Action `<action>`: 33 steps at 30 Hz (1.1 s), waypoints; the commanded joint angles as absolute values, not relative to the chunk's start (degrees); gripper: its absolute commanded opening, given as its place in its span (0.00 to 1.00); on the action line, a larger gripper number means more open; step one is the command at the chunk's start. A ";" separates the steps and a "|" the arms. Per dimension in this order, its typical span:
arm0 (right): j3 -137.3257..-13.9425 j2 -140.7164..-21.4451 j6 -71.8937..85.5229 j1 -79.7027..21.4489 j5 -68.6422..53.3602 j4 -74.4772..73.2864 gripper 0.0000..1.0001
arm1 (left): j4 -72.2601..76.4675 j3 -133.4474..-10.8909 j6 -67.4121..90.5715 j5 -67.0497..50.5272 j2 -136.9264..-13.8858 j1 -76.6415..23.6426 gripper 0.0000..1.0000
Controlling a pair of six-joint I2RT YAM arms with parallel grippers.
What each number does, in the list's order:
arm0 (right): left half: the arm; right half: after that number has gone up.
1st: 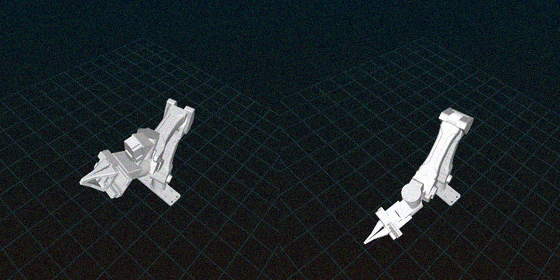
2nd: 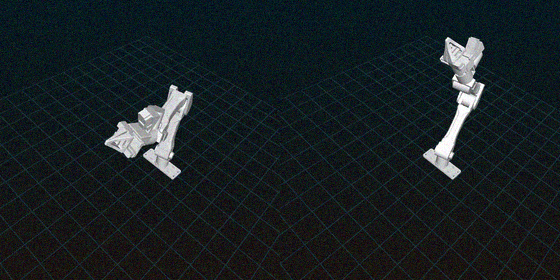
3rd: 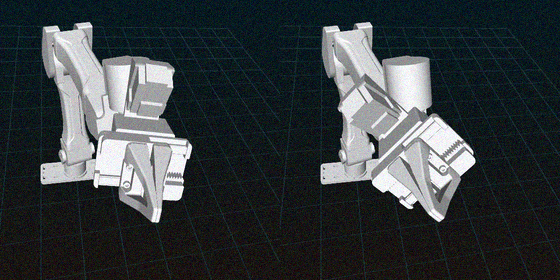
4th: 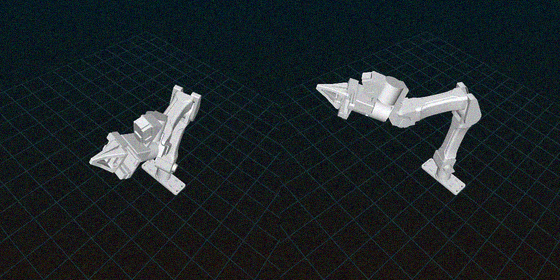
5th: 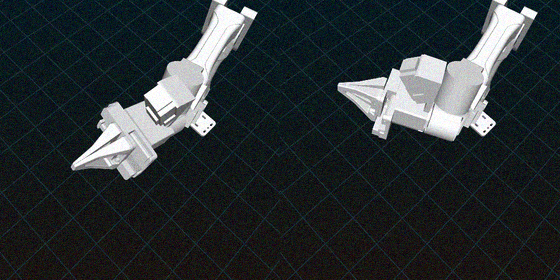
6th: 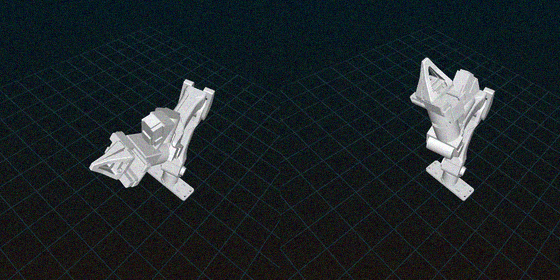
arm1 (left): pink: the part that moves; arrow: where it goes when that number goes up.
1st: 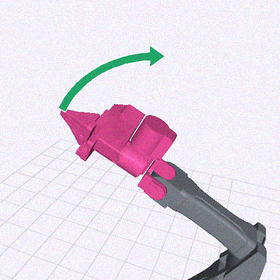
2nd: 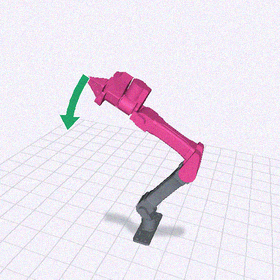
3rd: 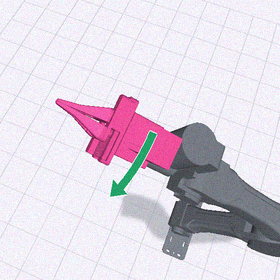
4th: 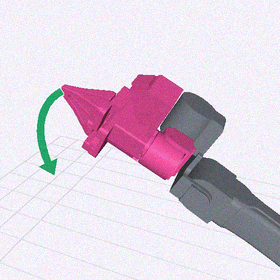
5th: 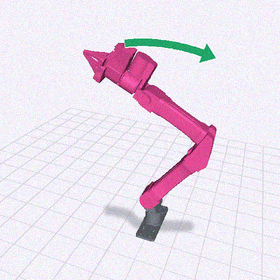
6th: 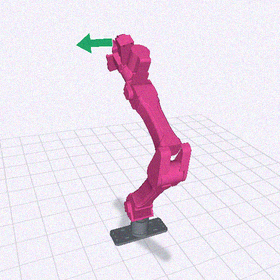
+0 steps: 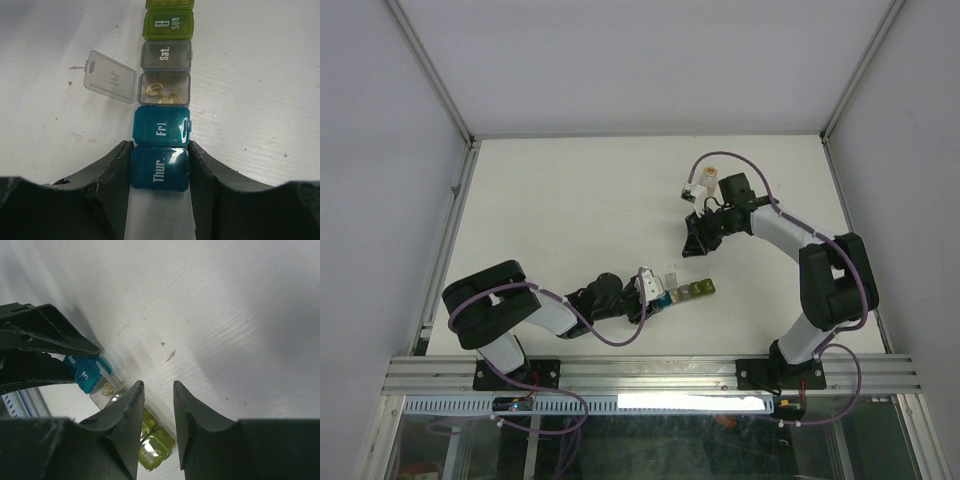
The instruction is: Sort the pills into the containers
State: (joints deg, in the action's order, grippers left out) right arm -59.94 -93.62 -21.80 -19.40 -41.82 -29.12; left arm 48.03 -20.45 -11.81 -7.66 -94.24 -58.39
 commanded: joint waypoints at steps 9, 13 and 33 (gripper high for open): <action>-63.63 -99.76 -20.04 -22.25 -43.67 -28.54 0.25 | 50.94 -21.77 -13.29 -10.92 -95.02 -57.31 0.25; -64.82 -102.24 -21.18 -24.14 -44.54 -30.68 0.20 | 50.38 -21.95 -13.34 -11.00 -95.03 -57.30 0.21; -62.82 -94.66 -39.30 -31.43 -46.92 -47.80 0.09 | 48.08 -22.54 -13.01 -10.13 -94.61 -57.22 0.15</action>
